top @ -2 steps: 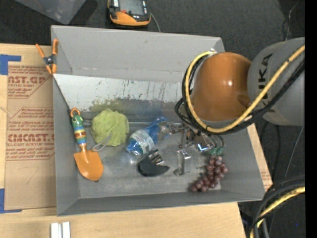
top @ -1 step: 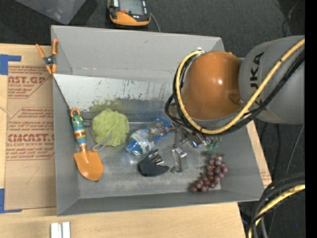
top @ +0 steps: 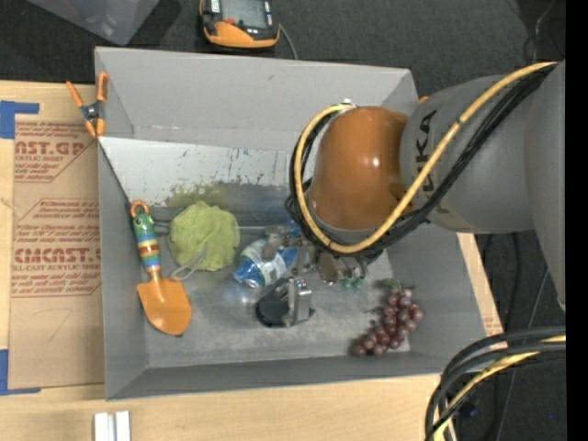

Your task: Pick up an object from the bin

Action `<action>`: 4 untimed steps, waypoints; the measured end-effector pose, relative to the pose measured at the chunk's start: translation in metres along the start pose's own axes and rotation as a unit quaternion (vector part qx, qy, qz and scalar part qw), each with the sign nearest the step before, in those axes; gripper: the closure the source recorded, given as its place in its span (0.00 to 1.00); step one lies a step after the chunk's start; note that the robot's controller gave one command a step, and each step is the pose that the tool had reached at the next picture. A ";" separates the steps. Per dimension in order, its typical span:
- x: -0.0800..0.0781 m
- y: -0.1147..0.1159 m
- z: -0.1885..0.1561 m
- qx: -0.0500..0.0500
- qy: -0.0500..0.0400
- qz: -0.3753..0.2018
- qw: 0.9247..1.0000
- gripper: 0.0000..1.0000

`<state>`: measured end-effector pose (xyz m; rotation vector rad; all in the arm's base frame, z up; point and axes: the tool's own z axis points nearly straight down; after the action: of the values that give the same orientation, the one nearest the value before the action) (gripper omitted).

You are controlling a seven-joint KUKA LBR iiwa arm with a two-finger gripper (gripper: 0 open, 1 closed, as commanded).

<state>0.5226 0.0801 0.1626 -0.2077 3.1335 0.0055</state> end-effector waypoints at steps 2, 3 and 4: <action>0.005 0.028 0.058 -0.001 -0.001 -0.016 1.000 0.00; 0.003 0.030 -0.045 0.000 -0.002 -0.143 0.990 0.00; 0.000 0.048 -0.018 -0.001 0.001 -0.259 0.966 0.00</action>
Offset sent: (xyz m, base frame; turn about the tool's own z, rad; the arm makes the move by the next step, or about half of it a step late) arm -0.0093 0.0269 -0.0591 -0.0329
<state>0.5159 0.1280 0.1812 -1.0117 2.9737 0.0091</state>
